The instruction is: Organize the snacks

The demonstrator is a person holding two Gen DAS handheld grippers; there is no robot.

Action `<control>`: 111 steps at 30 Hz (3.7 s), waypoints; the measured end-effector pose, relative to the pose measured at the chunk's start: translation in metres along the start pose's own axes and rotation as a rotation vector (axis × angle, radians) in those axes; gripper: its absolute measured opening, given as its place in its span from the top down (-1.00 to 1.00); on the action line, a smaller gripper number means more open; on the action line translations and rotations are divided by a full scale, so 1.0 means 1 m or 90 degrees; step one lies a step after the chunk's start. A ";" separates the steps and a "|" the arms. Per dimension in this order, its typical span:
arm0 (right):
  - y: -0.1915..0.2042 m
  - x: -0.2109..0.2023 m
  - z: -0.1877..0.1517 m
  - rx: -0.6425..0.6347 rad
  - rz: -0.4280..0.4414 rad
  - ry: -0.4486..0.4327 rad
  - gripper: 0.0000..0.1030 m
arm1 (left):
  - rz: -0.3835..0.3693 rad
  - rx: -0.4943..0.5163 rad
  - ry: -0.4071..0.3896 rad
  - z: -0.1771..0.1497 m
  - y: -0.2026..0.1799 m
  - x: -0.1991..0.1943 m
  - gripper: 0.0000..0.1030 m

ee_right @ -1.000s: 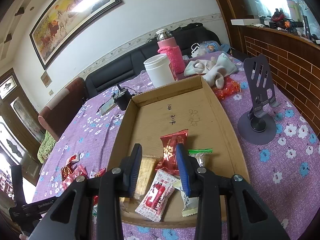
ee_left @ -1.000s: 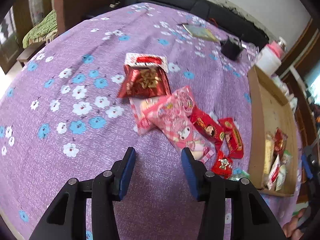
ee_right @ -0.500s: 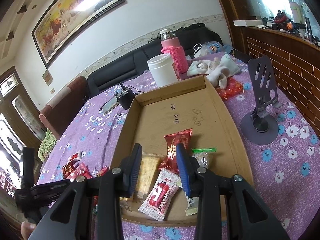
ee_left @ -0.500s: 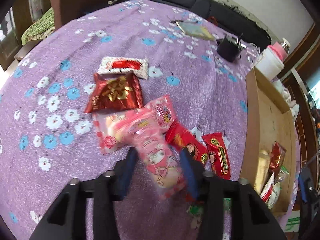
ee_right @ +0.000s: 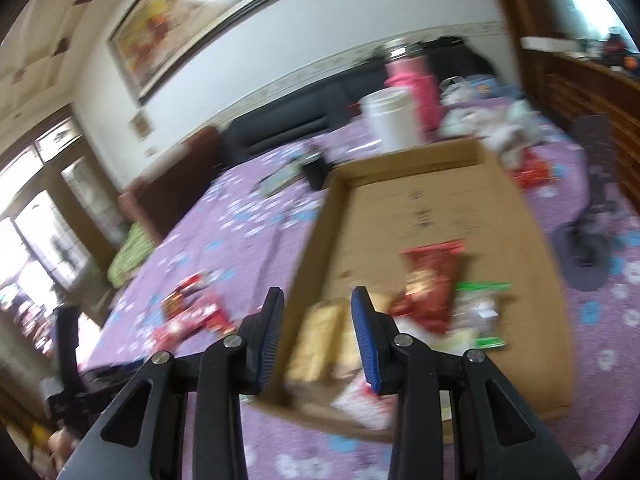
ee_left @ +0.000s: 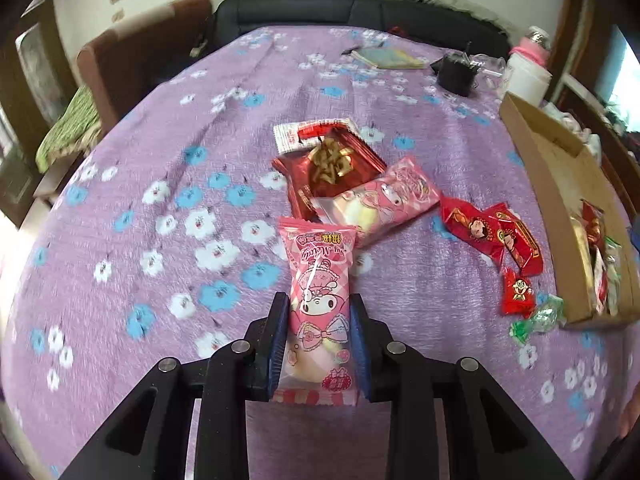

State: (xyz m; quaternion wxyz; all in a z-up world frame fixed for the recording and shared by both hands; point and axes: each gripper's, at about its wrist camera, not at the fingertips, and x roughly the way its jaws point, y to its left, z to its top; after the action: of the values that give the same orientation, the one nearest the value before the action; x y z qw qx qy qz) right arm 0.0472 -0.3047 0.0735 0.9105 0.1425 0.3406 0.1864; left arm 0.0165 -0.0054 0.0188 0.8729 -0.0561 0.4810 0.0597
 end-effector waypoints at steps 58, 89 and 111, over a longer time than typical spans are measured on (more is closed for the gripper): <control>0.134 0.132 -0.036 -0.303 -0.027 0.246 0.58 | 0.031 0.014 -0.059 -0.003 0.005 0.002 0.47; 0.104 0.071 -0.020 -0.136 0.055 0.074 0.58 | 0.011 0.006 -0.188 -0.005 0.007 -0.040 0.47; 0.078 0.059 -0.001 -0.079 0.052 0.043 0.58 | 0.008 -0.005 -0.190 -0.004 0.007 -0.038 0.47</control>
State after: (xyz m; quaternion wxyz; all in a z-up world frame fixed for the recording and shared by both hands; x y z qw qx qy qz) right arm 0.0685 -0.2089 0.0695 0.8971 0.0936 0.3528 0.2490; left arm -0.0081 -0.0008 0.0487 0.9341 -0.0471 0.3461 0.0743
